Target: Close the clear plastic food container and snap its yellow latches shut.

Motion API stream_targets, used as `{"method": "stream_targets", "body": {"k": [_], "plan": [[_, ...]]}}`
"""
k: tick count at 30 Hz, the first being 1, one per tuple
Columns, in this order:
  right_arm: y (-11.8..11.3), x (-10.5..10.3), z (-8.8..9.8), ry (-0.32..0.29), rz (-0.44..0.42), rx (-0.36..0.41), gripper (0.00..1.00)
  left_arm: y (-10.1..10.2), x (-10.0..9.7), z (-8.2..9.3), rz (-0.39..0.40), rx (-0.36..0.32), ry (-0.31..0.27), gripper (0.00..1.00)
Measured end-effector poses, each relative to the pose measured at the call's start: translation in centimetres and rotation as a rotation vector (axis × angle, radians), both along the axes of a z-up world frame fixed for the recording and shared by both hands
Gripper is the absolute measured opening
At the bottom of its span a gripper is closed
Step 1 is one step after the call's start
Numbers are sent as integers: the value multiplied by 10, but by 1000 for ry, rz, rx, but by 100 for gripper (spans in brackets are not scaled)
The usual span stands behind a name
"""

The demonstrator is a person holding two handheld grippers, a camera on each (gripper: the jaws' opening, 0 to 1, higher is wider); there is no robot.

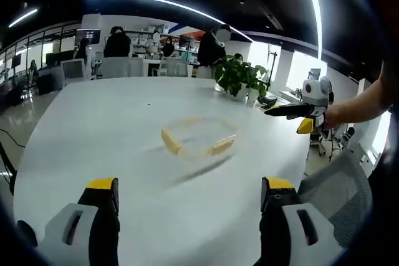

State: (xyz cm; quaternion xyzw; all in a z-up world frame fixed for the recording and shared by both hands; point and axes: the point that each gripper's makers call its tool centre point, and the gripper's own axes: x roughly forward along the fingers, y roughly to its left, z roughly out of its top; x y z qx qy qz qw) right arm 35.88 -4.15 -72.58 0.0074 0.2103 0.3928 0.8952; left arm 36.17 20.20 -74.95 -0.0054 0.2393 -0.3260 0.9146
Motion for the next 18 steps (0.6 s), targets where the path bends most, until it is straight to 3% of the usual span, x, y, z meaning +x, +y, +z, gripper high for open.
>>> {"method": "stream_targets", "body": {"k": [18], "plan": [[-8, -22, 3, -21, -36, 12, 98, 5, -16, 4, 37, -29, -42, 94]]}}
